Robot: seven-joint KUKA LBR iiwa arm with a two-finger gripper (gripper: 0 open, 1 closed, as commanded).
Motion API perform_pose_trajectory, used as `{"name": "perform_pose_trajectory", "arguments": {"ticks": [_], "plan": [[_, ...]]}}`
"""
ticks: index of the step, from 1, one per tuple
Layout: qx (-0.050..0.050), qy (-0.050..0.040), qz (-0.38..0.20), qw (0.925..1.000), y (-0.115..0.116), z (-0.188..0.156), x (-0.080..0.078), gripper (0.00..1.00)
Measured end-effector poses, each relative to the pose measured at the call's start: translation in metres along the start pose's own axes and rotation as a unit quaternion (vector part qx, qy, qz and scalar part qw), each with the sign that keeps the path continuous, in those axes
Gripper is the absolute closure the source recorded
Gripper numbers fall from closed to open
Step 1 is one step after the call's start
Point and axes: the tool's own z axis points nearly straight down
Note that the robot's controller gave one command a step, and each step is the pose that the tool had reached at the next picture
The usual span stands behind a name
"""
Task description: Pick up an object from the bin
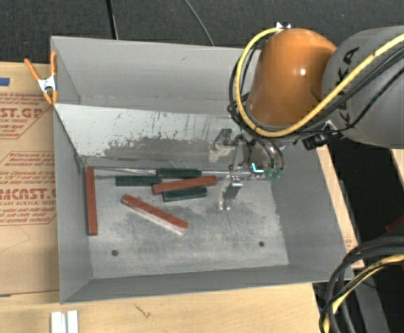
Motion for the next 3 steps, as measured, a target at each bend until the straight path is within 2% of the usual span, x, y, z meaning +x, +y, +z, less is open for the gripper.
{"name": "perform_pose_trajectory", "arguments": {"ticks": [1,2,3], "plan": [[0.000,-0.0033,0.000,1.0000,0.000,-0.003,-0.001,0.00],[0.000,-0.0069,-0.002,1.0000,0.015,0.048,-0.008,0.00],[0.000,-0.0045,-0.068,0.9977,0.025,0.114,0.007,0.00]]}}
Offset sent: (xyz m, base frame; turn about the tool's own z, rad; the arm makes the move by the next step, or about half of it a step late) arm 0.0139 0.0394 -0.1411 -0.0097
